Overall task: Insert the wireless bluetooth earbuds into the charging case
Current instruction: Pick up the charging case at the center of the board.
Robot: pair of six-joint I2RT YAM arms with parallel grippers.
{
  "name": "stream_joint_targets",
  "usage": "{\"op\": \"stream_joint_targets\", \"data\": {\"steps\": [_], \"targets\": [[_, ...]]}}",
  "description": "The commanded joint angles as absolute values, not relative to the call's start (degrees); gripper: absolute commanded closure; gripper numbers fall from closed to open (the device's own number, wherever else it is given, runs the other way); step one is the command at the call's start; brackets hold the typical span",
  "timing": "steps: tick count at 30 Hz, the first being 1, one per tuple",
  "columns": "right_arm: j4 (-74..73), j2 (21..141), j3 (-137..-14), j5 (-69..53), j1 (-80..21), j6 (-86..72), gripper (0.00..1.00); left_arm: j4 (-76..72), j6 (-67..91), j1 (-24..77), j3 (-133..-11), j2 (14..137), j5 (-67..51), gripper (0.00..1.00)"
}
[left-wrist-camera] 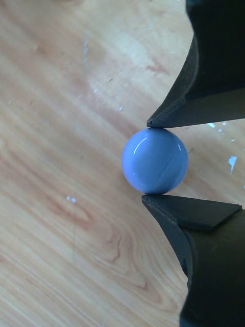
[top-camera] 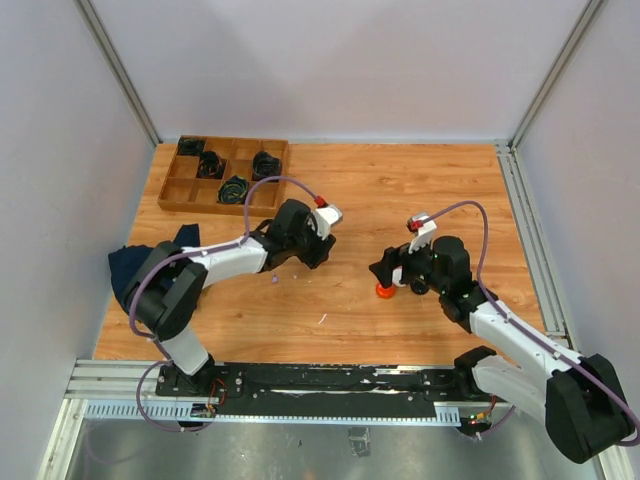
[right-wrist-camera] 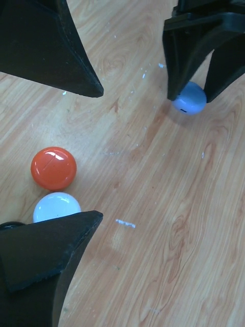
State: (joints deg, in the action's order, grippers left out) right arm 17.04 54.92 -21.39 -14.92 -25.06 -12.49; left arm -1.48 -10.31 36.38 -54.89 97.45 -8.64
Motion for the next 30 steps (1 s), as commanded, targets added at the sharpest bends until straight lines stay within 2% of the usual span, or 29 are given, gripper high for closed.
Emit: {"op": "stream_joint_targets", "data": {"steps": [1, 9, 19, 30], "targets": [[12.6, 56.2, -25.9, -21.4, -25.2, -12.7, 0.07, -10.5, -18.9, 37.9, -48.8, 91.5, -14.3, 0.45], [8.1, 57.9, -30.6, -30.8, -25.1, -13.0, 0.12, -12.5, -30.0, 41.7, -43.9, 84.4, -16.8, 0.45], [0.2, 62.2, -38.4, -40.6, -25.0, -12.9, 0.25, -14.0, -43.2, 48.7, -40.6, 76.0, -16.2, 0.45], [-0.6, 66.8, -42.7, -50.0, -25.3, -12.9, 0.37, -16.5, -54.3, 54.1, -37.8, 70.3, -13.3, 0.45]]}}
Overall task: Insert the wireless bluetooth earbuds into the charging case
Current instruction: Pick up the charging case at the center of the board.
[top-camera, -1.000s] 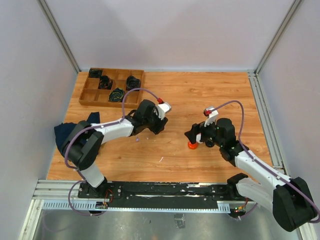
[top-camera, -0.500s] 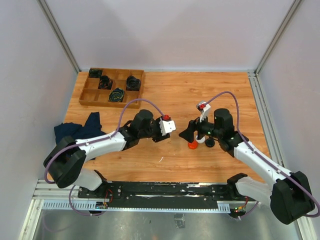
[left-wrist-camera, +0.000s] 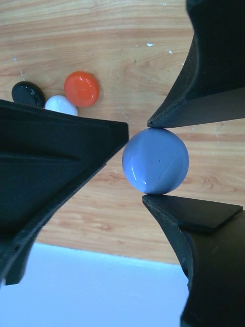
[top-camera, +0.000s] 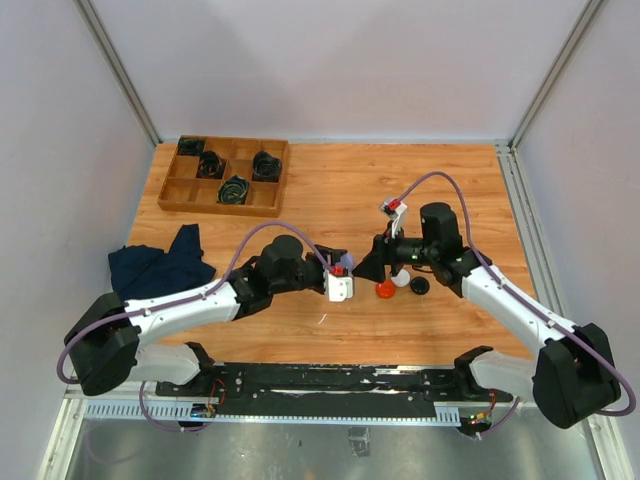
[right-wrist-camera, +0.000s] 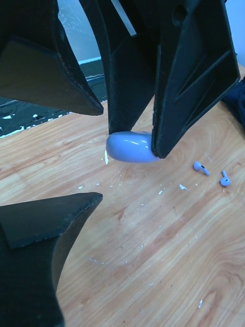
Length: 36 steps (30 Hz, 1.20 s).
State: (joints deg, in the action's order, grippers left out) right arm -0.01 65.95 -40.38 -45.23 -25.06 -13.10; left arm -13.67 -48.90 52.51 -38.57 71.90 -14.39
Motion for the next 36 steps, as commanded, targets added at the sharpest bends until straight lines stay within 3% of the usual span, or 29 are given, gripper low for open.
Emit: {"op": "stream_joint_targets", "data": {"steps": [1, 26, 31, 36], "targets": [[-0.6, 67.1, -42.9, -50.3, -25.4, -12.7, 0.38, -16.5, -54.8, 54.4, -37.8, 70.1, -13.2, 0.45], [-4.4, 73.6, -47.7, -55.8, -29.2, -7.2, 0.63, -12.0, -59.9, 58.4, -40.1, 70.4, -11.3, 0.42], [-5.3, 73.9, -47.8, -56.0, -29.3, -5.8, 0.73, -11.6, -60.2, 58.6, -40.0, 69.9, -11.0, 0.41], [-5.9, 74.3, -47.9, -55.8, -29.3, -4.2, 0.94, -11.6, -59.8, 58.8, -39.7, 69.3, -10.8, 0.38]]}}
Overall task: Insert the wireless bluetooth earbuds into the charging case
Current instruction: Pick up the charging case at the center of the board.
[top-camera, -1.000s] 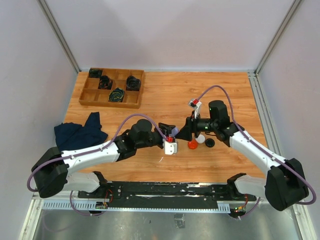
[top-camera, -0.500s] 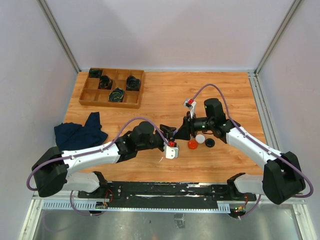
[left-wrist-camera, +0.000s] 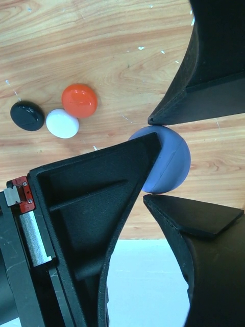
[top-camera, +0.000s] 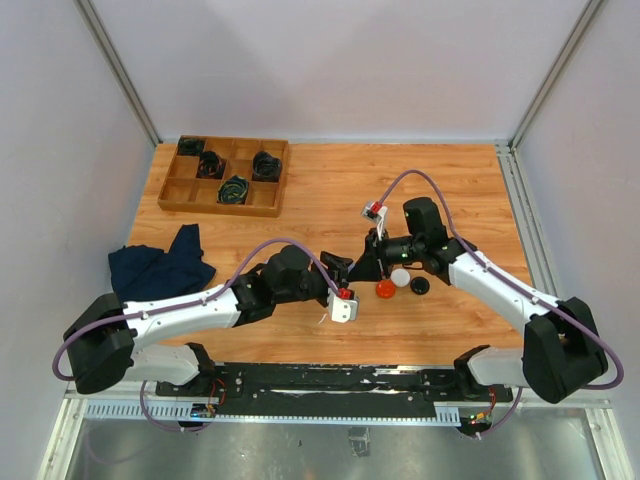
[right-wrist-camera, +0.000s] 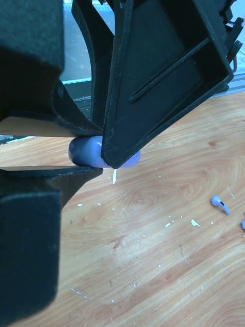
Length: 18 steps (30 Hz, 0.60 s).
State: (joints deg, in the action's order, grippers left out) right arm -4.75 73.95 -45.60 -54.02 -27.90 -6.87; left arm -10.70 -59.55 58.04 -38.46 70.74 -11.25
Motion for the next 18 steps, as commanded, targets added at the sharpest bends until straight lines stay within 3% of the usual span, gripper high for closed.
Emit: {"op": "stream_joint_targets", "data": {"steps": [1, 9, 18], "targets": [[-5.9, 74.3, -47.9, -55.7, -29.2, -3.9, 0.94, -11.7, -59.7, 58.8, -39.7, 69.2, -10.6, 0.36], [-2.2, 70.0, -46.2, -53.7, -29.1, -1.3, 0.94, -14.3, -55.7, 58.9, -37.8, 67.2, -6.9, 0.19], [18.0, 61.0, -35.9, -48.0, -28.8, -0.6, 0.99, -18.7, -38.8, 58.9, -35.9, 61.1, -1.0, 0.04]]}}
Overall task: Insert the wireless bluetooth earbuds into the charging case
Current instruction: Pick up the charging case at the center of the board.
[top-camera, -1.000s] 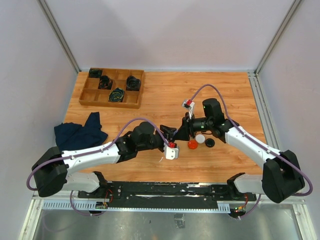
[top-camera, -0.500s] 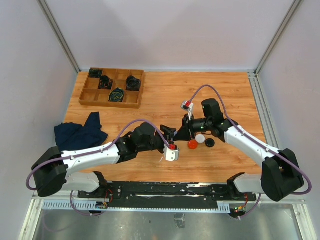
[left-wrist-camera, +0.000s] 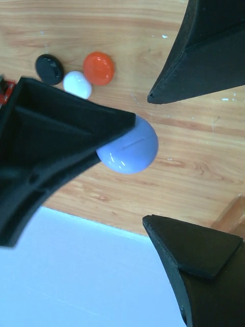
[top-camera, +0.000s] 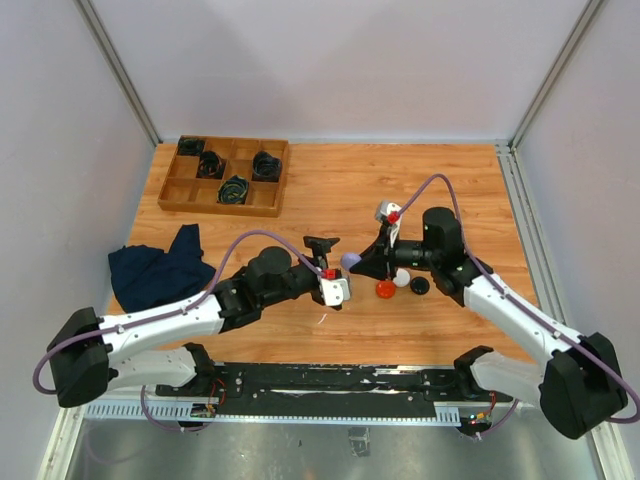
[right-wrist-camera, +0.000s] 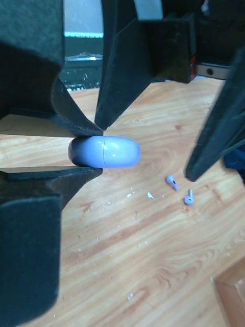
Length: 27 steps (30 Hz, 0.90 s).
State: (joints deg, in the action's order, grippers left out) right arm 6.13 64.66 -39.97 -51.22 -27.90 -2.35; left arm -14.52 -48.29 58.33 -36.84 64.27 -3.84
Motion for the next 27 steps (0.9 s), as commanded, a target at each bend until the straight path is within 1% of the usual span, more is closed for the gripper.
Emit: {"op": "stream_joint_targets", "data": {"steps": [1, 6, 14, 18, 22, 27], "targets": [[20.7, 60.0, -34.5, -47.3, -28.8, -0.3, 0.99, -19.4, -37.0, 58.8, -35.5, 60.3, -0.7, 0.03], [33.9, 54.7, -27.2, -42.5, -28.8, -1.8, 0.99, -21.0, -26.1, 58.2, -35.1, 56.9, 1.2, 0.01], [57.1, 52.1, -16.6, -41.1, -28.8, -7.1, 0.99, -23.5, -10.6, 54.4, -35.2, 53.1, -3.6, 0.01], [69.0, 53.3, -13.1, -42.2, -28.8, -10.1, 0.99, -28.1, -3.8, 53.1, -34.1, 53.2, -6.7, 0.02], [78.9, 55.7, -10.9, -43.0, -28.8, -13.5, 0.99, -33.5, 2.8, 50.9, -32.9, 54.6, -12.3, 0.04], [87.4, 60.0, -9.4, -43.4, -28.7, -17.4, 0.99, -37.3, 5.9, 49.9, -32.6, 57.7, -17.1, 0.04]]}}
